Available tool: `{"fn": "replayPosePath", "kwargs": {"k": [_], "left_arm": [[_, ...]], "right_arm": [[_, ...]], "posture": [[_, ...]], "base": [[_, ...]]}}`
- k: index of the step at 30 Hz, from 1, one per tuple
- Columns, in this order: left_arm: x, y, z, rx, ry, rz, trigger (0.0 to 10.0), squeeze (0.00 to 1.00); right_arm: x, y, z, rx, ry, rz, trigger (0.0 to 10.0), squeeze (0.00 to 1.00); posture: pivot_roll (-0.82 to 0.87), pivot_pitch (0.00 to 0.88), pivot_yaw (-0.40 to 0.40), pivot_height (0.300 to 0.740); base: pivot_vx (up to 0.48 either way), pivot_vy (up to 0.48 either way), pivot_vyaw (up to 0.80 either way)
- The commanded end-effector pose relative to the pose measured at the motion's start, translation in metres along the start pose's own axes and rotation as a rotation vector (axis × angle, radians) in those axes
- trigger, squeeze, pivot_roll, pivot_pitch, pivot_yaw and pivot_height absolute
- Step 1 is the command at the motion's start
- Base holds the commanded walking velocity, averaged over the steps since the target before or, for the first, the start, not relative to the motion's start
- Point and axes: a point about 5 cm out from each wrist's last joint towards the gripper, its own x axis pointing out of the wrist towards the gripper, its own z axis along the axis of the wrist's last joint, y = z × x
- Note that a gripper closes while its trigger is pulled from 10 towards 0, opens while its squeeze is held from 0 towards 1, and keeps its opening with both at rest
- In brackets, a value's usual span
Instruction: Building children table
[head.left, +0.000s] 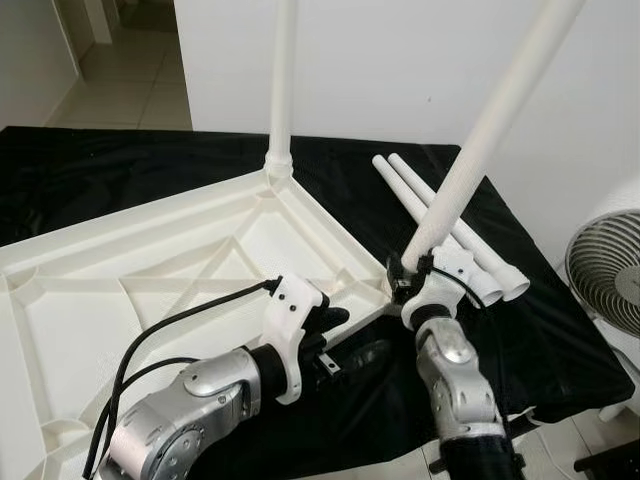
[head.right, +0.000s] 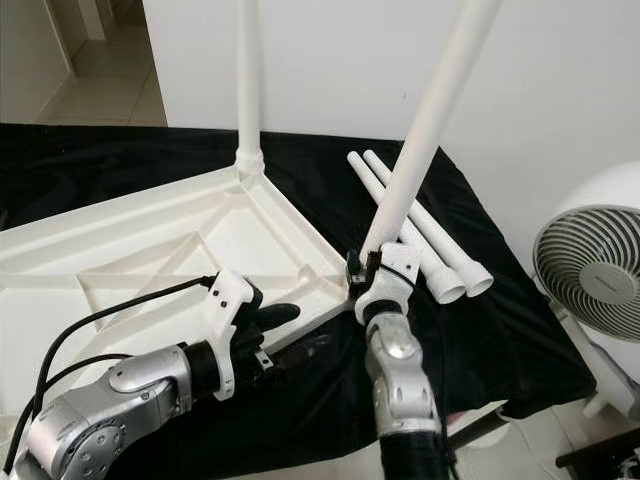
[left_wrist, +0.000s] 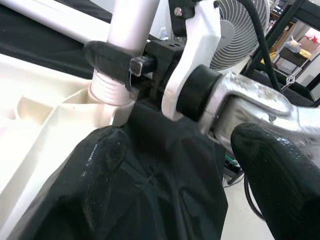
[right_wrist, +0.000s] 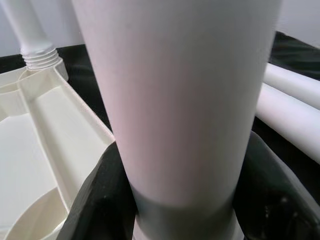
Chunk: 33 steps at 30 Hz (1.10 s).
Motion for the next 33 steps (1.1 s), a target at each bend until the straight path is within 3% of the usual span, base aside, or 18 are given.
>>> {"fn": "replayPosePath", "kwargs": {"k": [1, 7, 8, 11, 12, 13, 14, 22, 23, 24, 31, 33], "left_arm": [[0.000, -0.002, -0.003, -0.014, 0.019, -0.024, 10.0, 0.00], [-0.001, 0.001, -0.002, -0.008, 0.018, -0.014, 10.0, 0.00], [-0.002, 0.003, -0.001, -0.005, 0.015, -0.006, 10.0, 0.00], [-0.002, 0.004, -0.001, -0.003, 0.014, -0.001, 10.0, 0.00], [-0.002, 0.007, 0.000, 0.005, 0.012, 0.012, 10.0, 0.00], [-0.002, 0.007, 0.000, 0.005, 0.012, 0.012, 10.0, 0.00], [-0.002, 0.010, 0.001, 0.010, 0.008, 0.025, 10.0, 0.00], [0.004, 0.025, 0.000, 0.041, -0.022, 0.127, 10.0, 0.00], [0.007, 0.029, -0.001, 0.048, -0.036, 0.168, 10.0, 0.00], [0.011, 0.033, -0.004, 0.052, -0.045, 0.206, 10.0, 0.00], [0.016, 0.035, -0.014, 0.082, -0.027, 0.222, 10.0, 0.00], [0.016, 0.033, -0.021, 0.113, -0.015, 0.216, 10.0, 0.00]], "right_arm": [[-0.010, 0.005, -0.023, 0.004, 0.126, 0.022, 0.0, 0.00], [-0.012, 0.008, -0.019, 0.011, 0.120, 0.077, 0.0, 0.00], [-0.013, 0.011, -0.018, 0.006, 0.110, 0.097, 10.0, 0.00], [-0.013, 0.013, -0.016, 0.002, 0.104, 0.109, 10.0, 0.00], [-0.012, 0.013, -0.014, 0.007, 0.092, 0.121, 10.0, 0.65], [-0.012, 0.013, -0.014, 0.007, 0.092, 0.121, 10.0, 0.65], [-0.010, 0.012, -0.010, 0.010, 0.071, 0.141, 10.0, 1.00], [0.000, 0.002, 0.002, -0.002, 0.024, 0.220, 10.0, 1.00], [0.002, -0.001, 0.005, 0.001, 0.016, 0.254, 10.0, 0.80], [0.005, -0.005, 0.008, 0.015, 0.008, 0.296, 10.0, 0.00], [0.009, -0.013, 0.009, -0.028, 0.016, 0.398, 10.0, 0.00], [0.012, -0.022, 0.007, -0.095, 0.010, 0.453, 10.0, 0.00]], "posture": [[0.04, 0.087, -0.079, 0.740], [0.05, 0.083, -0.075, 0.740], [0.05, 0.077, -0.075, 0.740], [0.05, 0.077, -0.075, 0.740], [0.05, 0.074, -0.073, 0.740], [0.05, 0.074, -0.073, 0.740], [0.05, 0.069, -0.068, 0.740], [0.04, 0.059, -0.061, 0.740], [0.04, 0.058, -0.059, 0.740], [0.04, 0.058, -0.059, 0.740], [0.03, 0.068, -0.053, 0.740], [0.03, 0.069, -0.047, 0.740]], "base": [[0.000, 0.000, 0.00], [0.000, 0.000, 0.00], [0.000, 0.000, 0.00], [0.000, 0.000, 0.00], [0.000, 0.000, 0.00], [0.000, 0.000, 0.00], [0.000, 0.000, 0.00], [0.000, 0.000, 0.00], [0.000, 0.000, 0.00], [0.000, 0.000, 0.00], [0.000, 0.000, 0.00], [0.000, 0.000, 0.00]]}}
